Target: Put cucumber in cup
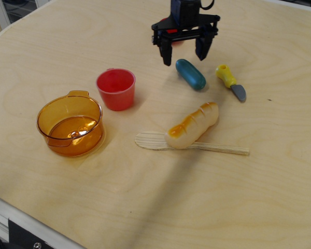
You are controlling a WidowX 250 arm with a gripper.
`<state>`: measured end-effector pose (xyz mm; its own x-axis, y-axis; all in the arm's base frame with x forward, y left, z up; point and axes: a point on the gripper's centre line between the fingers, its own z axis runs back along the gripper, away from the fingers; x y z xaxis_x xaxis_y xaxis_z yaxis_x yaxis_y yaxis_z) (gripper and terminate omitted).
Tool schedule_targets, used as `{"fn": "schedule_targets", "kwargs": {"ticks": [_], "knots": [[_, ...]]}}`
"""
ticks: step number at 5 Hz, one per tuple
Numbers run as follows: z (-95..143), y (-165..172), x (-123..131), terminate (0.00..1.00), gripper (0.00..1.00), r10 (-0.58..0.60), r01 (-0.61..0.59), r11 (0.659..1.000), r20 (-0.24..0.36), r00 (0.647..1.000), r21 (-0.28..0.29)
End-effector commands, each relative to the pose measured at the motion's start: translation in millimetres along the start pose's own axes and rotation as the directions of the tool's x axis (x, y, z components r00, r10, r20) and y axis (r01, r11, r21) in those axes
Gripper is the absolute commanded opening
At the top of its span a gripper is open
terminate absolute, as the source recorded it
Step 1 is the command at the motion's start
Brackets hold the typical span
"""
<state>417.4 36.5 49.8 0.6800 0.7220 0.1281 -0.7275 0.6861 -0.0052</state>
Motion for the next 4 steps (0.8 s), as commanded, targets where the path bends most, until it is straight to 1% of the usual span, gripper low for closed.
{"fn": "schedule_targets", "kwargs": {"ticks": [1, 2, 3, 4], "knots": [[-0.9, -6.3, 24.3, 0.00, 1.00, 0.043, -0.043, 0.999, -0.005, 0.999, -0.014], [-7.0, -10.0, 23.0, 0.00, 1.00, 0.049, -0.050, 0.998, -0.020, 0.999, -0.027], [-10.2, -10.9, 21.2, 0.00, 1.00, 0.048, -0.048, 0.999, -0.014, 0.999, -0.013], [-15.6, -11.3, 22.3, 0.00, 0.00, 0.042, -0.041, 0.999, -0.033, 0.999, 0.015]]}}
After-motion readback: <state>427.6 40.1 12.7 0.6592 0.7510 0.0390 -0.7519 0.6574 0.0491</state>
